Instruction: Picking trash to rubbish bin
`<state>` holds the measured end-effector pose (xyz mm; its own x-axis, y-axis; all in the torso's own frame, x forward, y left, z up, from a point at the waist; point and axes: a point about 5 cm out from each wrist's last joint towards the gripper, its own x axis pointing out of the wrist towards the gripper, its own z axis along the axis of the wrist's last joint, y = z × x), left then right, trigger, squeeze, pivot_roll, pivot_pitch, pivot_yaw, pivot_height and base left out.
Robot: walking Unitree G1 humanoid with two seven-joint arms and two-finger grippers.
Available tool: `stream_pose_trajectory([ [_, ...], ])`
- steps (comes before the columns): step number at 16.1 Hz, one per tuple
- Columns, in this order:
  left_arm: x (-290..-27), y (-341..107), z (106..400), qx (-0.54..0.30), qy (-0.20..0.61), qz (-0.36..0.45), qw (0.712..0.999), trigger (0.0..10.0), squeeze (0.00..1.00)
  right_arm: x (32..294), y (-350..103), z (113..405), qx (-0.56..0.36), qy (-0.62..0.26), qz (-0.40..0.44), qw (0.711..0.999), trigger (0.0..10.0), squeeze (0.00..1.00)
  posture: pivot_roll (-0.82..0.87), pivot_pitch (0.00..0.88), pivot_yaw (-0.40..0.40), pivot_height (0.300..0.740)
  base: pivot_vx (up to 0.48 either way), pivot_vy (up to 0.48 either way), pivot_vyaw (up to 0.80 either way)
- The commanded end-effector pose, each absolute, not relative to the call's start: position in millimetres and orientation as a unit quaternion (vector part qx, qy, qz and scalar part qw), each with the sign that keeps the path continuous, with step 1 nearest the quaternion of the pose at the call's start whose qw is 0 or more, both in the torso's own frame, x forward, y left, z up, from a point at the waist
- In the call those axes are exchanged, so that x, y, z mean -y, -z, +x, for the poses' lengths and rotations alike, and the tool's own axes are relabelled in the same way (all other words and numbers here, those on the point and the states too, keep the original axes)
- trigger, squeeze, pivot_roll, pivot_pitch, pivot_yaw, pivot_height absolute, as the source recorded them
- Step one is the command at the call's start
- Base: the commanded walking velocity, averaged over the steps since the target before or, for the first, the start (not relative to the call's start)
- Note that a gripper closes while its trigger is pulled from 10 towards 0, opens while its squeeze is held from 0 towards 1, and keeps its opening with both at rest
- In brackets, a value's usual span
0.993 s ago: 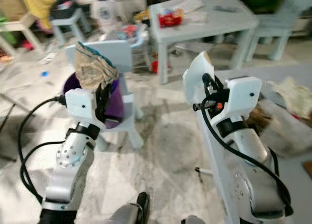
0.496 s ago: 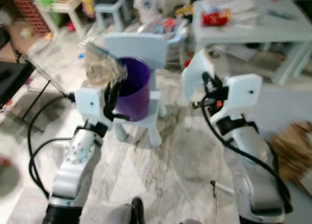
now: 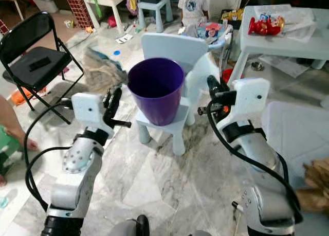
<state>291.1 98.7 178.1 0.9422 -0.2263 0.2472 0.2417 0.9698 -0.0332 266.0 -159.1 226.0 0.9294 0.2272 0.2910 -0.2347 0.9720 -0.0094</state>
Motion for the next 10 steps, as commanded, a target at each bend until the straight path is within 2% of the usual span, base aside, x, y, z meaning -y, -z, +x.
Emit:
stream_pose_trajectory([
  [1,-95.8,-179.0,289.9,0.120,0.133,-0.036,0.983,0.0,0.00,159.9,-227.6,264.1,0.149,-0.117,0.015,0.982,0.0,0.00,-0.08,0.196,0.050,0.740,0.000,0.000,0.00],
  [4,-94.2,-181.0,289.8,0.124,0.143,-0.041,0.981,0.0,0.00,159.8,-227.9,264.5,0.150,-0.118,0.016,0.982,0.0,0.00,-0.08,0.194,0.051,0.740,0.287,0.000,0.00],
  [10,-92.6,-180.1,289.5,0.122,0.155,-0.049,0.979,0.0,0.00,159.9,-228.9,265.6,0.152,-0.119,0.015,0.981,0.0,0.00,-0.08,0.190,0.049,0.740,0.476,0.000,0.00],
])
